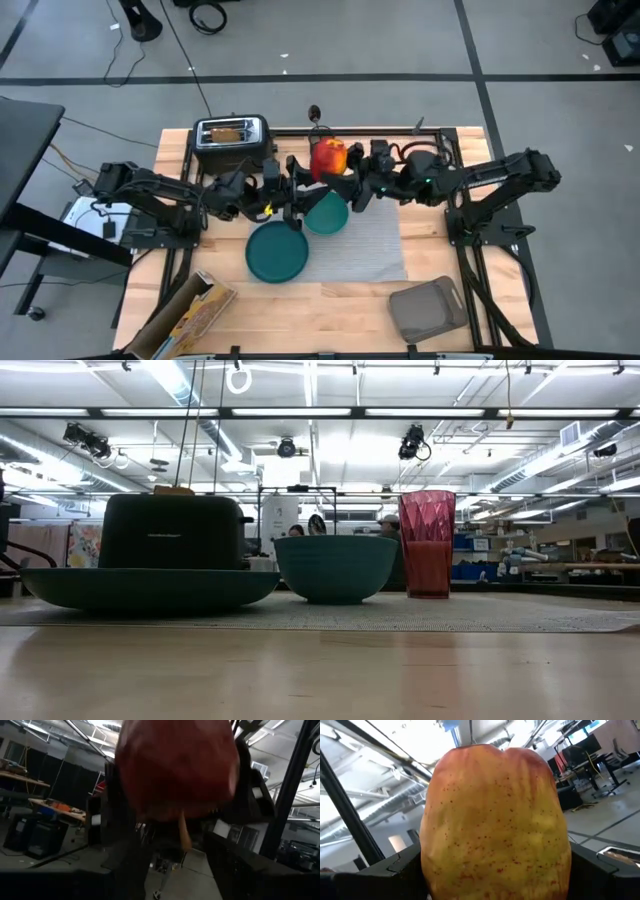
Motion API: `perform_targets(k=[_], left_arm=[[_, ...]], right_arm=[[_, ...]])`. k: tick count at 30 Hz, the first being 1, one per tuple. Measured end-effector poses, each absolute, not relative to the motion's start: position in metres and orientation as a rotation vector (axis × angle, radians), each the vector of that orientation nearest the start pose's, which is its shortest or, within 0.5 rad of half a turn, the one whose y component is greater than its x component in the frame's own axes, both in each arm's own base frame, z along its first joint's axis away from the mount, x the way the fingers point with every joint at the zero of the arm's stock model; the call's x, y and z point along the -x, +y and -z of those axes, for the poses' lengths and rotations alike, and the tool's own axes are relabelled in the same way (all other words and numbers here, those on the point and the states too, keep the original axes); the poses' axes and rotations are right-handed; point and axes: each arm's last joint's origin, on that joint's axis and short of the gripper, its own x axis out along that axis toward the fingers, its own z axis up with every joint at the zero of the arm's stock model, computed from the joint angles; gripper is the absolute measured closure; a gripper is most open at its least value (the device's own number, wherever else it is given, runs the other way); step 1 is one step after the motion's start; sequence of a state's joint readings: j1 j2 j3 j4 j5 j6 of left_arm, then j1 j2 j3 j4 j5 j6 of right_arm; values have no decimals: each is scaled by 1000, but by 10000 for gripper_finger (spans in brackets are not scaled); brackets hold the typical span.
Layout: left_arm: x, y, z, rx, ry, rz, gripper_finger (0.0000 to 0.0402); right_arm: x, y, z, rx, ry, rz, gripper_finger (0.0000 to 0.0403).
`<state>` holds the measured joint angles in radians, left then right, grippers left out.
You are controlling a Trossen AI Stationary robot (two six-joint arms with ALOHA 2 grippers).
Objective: Arrange a breakfast setting
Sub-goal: Put the red and yellow apple on the gray tablemat to the top left of the green bowl
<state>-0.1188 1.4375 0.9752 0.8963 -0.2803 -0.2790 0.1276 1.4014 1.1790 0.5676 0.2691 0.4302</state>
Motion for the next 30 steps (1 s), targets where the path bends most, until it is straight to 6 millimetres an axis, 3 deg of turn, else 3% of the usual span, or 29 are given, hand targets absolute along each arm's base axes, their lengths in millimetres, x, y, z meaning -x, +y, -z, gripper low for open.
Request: perform_targets(k=[13,30], left_arm=[[-315,-30,-351,431,-438,-58,266],[-309,-29,-359,444,-487,-70,277]], right_arm=[[-322,33,-394,-479,-348,93,57],[-320,32,-399,-478,-409,128,57]])
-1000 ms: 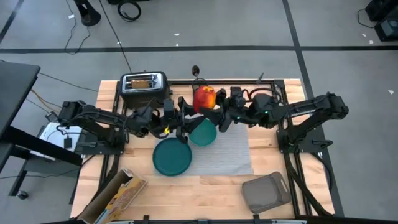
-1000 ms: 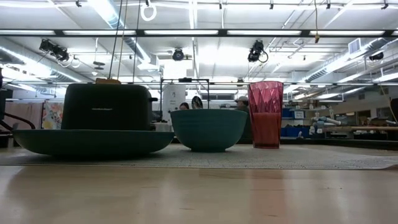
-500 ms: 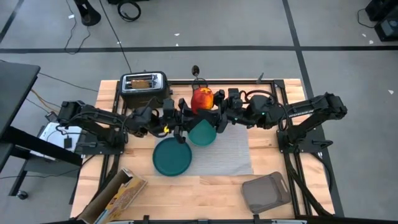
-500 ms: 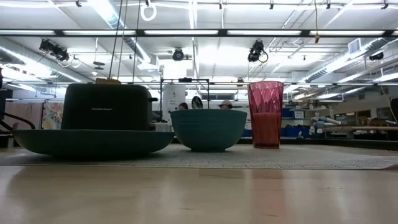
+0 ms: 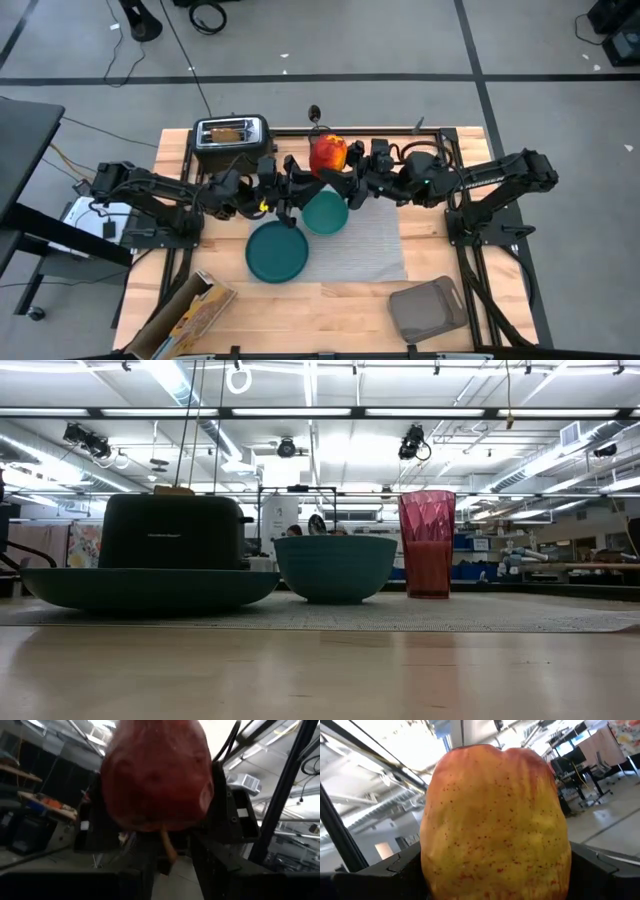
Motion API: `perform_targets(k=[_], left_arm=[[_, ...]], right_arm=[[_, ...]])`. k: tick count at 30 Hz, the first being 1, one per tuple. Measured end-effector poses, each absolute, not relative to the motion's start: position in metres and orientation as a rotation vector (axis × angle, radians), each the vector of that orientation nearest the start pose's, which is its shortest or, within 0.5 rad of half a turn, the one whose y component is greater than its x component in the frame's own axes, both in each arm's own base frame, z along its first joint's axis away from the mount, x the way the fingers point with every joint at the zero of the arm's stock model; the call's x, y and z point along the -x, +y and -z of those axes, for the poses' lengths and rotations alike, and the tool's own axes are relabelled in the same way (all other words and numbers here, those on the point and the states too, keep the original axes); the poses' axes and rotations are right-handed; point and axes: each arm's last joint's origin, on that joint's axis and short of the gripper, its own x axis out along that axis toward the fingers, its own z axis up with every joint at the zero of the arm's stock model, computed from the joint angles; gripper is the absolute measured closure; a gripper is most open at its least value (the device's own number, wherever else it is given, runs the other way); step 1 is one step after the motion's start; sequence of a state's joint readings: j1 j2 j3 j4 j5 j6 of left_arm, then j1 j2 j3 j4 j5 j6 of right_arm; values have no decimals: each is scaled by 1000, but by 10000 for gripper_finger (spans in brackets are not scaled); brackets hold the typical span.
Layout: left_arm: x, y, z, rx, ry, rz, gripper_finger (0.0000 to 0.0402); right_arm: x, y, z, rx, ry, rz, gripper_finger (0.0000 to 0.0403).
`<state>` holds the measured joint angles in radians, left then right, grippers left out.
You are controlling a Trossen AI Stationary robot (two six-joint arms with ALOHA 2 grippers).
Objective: Arrange a breakfast setting
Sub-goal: Put the red and yellow apple on the gray tablemat to the top left of the green bowl
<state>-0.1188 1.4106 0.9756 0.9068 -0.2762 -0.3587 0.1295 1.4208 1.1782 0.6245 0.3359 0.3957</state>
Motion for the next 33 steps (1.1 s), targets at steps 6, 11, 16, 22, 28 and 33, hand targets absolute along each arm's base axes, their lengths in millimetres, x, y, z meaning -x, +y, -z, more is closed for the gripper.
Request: perform_targets(k=[6,11,16,22,28,33], left_arm=[[-305,-23,-366,448,-580,-99,277],[-302,-15,-372,363,-653,-142,276],[-300,-6,-374,301,-689,-181,276],[-303,3,-372,292,-682,-199,276],[-305,6,-370,281,-657,-212,276],[-305,6,-369,267,-645,-217,276]], right_arm=[[-315,31,-408,-490,-508,138,57],[-311,27,-415,-497,-599,193,57],[-311,16,-418,-513,-694,232,57],[-325,6,-407,-542,-737,206,57],[-340,4,-396,-600,-800,185,57],[-352,5,-395,-585,-788,163,57]])
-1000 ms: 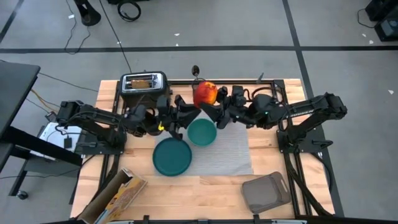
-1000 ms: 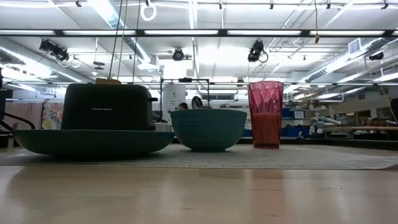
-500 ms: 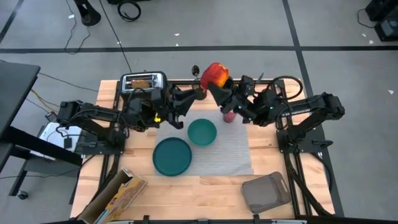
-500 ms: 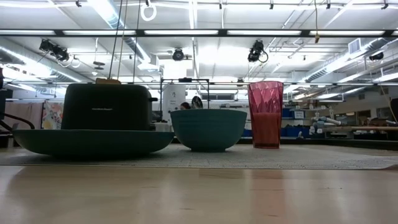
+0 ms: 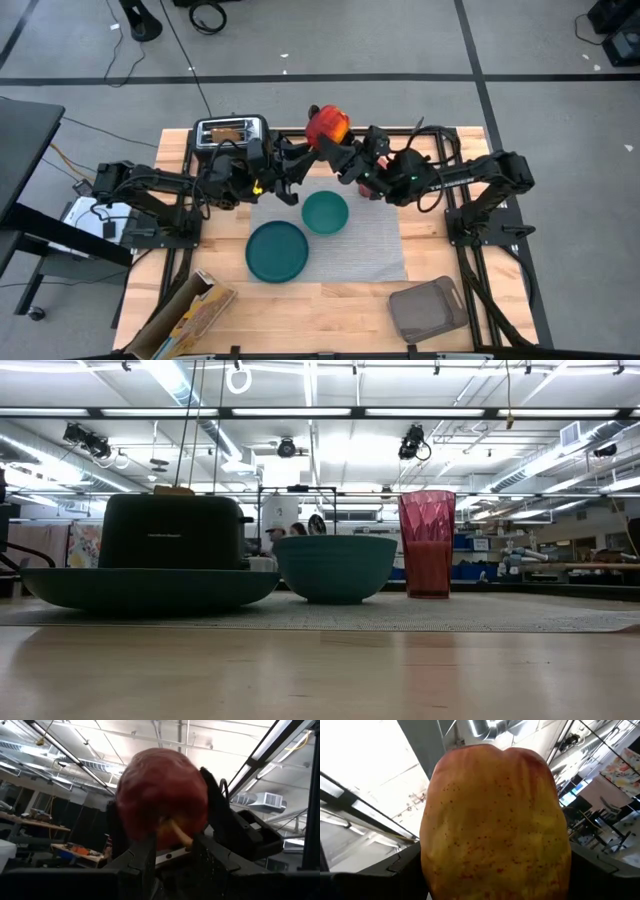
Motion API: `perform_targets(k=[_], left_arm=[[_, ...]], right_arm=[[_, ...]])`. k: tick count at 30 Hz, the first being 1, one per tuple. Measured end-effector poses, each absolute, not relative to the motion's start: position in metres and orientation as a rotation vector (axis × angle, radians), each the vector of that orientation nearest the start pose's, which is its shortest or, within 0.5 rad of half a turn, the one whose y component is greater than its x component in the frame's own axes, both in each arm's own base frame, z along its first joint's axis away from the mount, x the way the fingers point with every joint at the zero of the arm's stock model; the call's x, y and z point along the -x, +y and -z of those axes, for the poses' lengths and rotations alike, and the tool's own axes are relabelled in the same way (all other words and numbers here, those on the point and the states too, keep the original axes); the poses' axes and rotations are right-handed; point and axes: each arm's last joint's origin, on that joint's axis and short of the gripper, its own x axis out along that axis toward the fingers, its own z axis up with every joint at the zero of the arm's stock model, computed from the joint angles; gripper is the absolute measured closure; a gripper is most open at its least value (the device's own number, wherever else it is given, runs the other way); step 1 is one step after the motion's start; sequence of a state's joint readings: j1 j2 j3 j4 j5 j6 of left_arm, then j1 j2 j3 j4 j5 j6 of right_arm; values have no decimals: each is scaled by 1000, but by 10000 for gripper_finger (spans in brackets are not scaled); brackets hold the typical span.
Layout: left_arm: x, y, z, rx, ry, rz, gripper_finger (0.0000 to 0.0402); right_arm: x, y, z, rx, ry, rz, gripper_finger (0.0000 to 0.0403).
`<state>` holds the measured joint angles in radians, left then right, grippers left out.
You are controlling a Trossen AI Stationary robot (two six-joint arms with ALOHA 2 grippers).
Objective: Arrange a breakfast setting
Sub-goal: Put the red and yellow apple on the gray tablemat to the top left of the green bowl
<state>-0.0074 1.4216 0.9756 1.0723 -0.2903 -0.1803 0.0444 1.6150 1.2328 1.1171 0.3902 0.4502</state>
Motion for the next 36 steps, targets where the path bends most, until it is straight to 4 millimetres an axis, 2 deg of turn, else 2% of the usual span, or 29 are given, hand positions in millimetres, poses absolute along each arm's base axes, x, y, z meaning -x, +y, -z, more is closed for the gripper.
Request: perform_targets(k=[8,21,30,36], left_arm=[[-303,6,-372,266,-678,-214,287],[-305,8,-369,327,-649,-215,377],[-305,11,-369,362,-661,-219,380],[-305,11,-369,361,-661,-219,383]], right_arm=[[-352,4,-395,-589,-795,190,57],[-351,4,-396,-590,-803,190,57],[-351,4,-396,-587,-801,189,56],[-352,7,-395,-543,-784,206,33]])
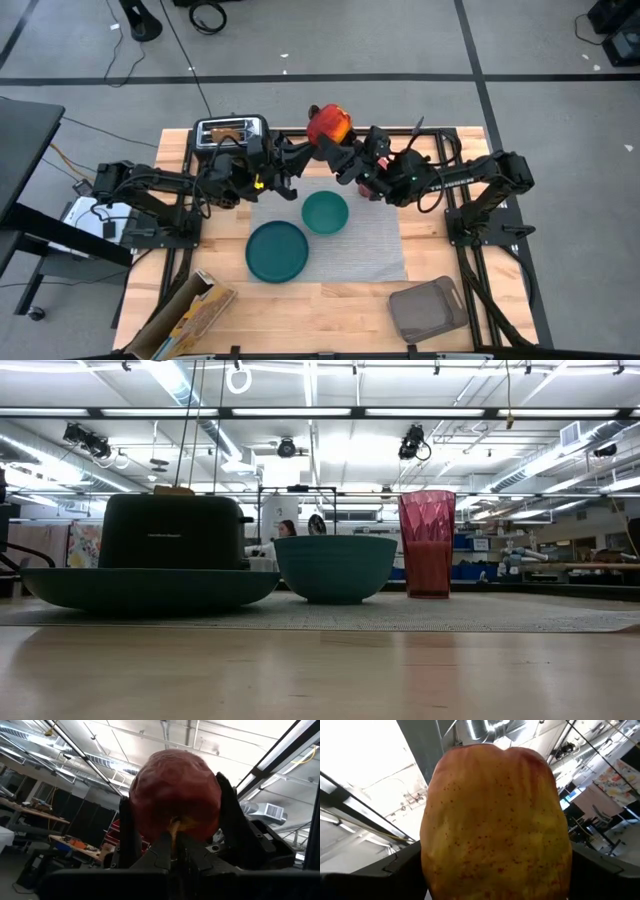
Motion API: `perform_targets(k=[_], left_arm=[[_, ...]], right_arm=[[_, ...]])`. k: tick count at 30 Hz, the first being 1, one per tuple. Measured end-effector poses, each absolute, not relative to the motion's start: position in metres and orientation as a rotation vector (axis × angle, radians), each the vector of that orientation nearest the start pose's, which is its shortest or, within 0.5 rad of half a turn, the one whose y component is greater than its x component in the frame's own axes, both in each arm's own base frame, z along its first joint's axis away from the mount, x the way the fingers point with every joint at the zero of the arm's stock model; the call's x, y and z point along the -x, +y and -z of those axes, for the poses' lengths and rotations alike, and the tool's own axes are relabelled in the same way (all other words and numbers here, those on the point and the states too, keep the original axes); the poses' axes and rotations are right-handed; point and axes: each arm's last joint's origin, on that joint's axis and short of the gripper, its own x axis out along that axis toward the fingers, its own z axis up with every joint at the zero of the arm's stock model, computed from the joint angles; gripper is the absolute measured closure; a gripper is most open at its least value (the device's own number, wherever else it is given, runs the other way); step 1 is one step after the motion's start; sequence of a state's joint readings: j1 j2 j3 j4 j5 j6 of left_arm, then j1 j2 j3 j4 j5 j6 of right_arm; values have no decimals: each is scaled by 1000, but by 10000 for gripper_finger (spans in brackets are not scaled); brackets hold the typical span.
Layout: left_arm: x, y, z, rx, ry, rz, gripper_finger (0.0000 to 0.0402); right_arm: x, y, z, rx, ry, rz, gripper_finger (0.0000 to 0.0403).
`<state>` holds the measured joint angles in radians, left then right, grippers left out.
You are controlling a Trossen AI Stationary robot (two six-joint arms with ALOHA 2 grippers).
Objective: Arrange a breakfast setting
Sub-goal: Put the red and yellow apple on the gray tablemat to the top left of the green bowl
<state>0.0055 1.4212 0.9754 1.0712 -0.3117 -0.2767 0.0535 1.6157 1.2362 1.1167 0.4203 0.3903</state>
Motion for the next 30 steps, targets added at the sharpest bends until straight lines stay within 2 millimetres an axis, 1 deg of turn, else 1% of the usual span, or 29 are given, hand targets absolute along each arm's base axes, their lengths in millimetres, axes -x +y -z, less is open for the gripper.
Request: perform_targets(k=[5,14,21,30], left_arm=[[-304,11,-369,361,-664,-219,383],[-296,8,-378,329,-670,-180,383],[-278,6,-392,316,-636,-179,383],[-249,7,-410,258,-588,-202,383]], right_arm=[[-352,10,-394,-532,-763,242,9],[-352,18,-394,-494,-748,243,5],[-348,25,-397,-470,-729,244,4],[-333,34,-411,-433,-660,274,3]])
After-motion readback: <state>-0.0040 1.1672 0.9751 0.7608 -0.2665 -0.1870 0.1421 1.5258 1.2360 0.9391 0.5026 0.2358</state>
